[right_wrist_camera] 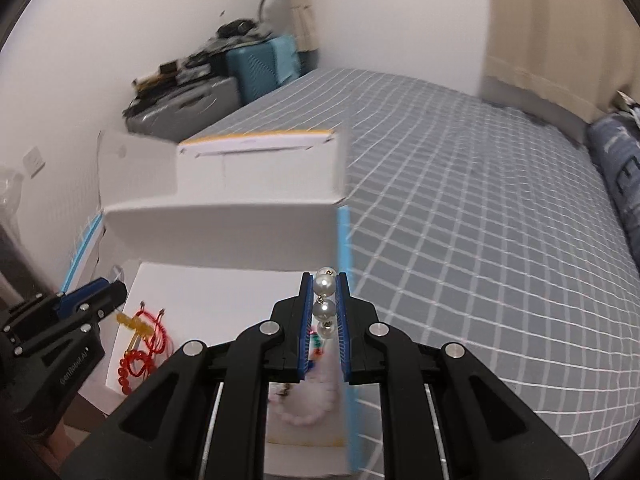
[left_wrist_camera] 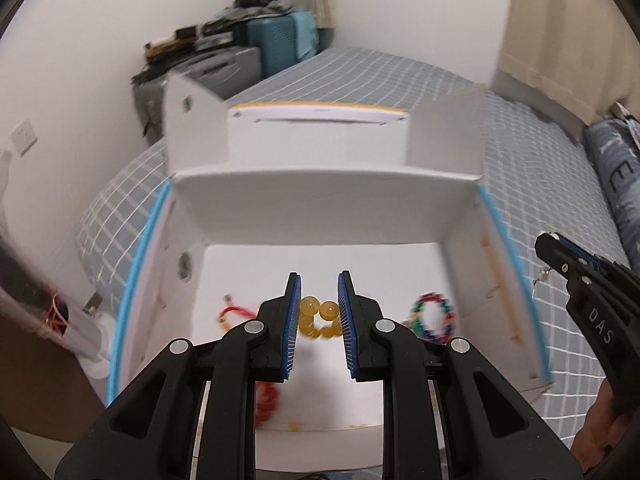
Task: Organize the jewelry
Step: 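Carry the amber beads and pearl earrings into the white box and open both tools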
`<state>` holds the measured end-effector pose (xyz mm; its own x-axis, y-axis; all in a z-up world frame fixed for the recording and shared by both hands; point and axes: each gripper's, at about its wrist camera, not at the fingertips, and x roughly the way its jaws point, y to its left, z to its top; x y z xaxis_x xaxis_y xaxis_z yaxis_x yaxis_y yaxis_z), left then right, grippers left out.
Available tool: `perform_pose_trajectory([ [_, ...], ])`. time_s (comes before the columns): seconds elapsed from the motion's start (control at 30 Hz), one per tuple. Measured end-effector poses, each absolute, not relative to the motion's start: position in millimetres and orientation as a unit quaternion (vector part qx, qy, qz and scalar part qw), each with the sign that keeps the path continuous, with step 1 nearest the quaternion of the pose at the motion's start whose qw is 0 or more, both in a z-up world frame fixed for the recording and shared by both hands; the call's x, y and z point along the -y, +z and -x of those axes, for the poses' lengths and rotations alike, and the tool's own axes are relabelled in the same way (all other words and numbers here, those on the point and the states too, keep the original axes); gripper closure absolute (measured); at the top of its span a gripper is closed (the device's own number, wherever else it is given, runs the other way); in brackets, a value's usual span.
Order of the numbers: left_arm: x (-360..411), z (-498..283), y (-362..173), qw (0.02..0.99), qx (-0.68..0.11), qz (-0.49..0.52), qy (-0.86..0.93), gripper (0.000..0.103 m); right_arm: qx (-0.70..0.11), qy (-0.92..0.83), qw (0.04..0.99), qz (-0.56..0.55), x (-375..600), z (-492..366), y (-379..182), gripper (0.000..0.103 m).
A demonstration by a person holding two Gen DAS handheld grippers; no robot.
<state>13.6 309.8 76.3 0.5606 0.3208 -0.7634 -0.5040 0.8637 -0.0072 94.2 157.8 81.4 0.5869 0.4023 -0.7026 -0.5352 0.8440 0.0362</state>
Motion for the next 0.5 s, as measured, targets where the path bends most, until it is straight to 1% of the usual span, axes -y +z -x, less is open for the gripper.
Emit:
perform_pose_trajectory([
  [0.3, -348, -6, 36, 0.853, -0.436, 0.127, 0.256, 0.084, -0.410, 0.275, 0.860, 0.128, -205, -97, 28, 0.092],
  [0.5, -348, -7, 30, 0.852, -0.442, 0.125, 0.252, 0.083, -0.423, 0.269, 0.855, 0.137, -211, -102, 17, 0.092],
])
